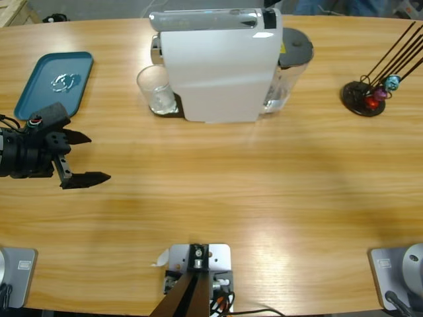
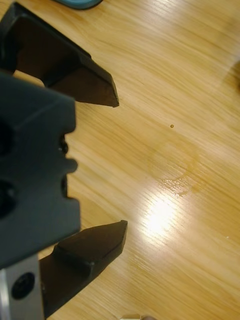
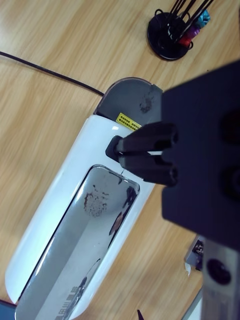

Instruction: Pour coffee

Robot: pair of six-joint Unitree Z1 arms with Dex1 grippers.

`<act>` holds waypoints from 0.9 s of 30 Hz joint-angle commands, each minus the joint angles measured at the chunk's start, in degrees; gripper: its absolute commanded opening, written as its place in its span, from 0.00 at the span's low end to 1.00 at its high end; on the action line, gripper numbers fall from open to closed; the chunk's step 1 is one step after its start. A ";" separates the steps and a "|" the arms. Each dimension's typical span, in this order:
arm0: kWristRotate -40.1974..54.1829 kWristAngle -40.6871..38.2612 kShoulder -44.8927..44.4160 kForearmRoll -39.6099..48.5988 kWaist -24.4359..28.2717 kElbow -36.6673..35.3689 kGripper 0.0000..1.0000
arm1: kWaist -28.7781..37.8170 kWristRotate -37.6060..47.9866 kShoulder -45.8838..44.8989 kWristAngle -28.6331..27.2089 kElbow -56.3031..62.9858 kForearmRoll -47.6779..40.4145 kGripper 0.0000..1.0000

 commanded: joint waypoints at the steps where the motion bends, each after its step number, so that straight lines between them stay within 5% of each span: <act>1: 0.43 -0.63 2.41 -1.30 -0.87 2.05 0.98 | -0.44 -0.69 2.22 0.59 3.05 0.89 0.00; 9: 0.43 -0.63 2.45 -1.71 -0.87 2.22 0.98 | -0.28 -0.63 2.94 0.34 3.21 0.89 0.00; 14: 0.43 -0.68 1.76 -1.71 -0.88 2.15 0.98 | 1.16 -1.41 -4.06 -5.27 -5.93 0.98 0.00; 15: 0.43 -0.79 1.55 -1.71 -0.88 2.14 0.98 | 1.72 -1.09 -6.45 -5.87 -7.95 0.98 0.19; 16: 0.43 -0.80 1.41 -1.71 -0.88 2.07 0.98 | 2.20 -0.25 -8.75 -6.53 -9.03 1.01 0.61; 18: 0.43 -1.05 0.92 -1.71 -0.87 1.82 0.98 | 3.06 0.81 -13.30 -6.96 -8.43 1.72 0.95; 21: 0.20 -1.24 -0.40 -1.53 -0.85 1.15 0.98 | 4.81 1.62 -19.33 -7.94 2.43 1.44 1.00; 27: -0.56 -1.72 -2.76 0.84 -0.87 -0.92 0.98 | 8.45 6.22 -32.66 -7.94 36.33 -18.60 1.00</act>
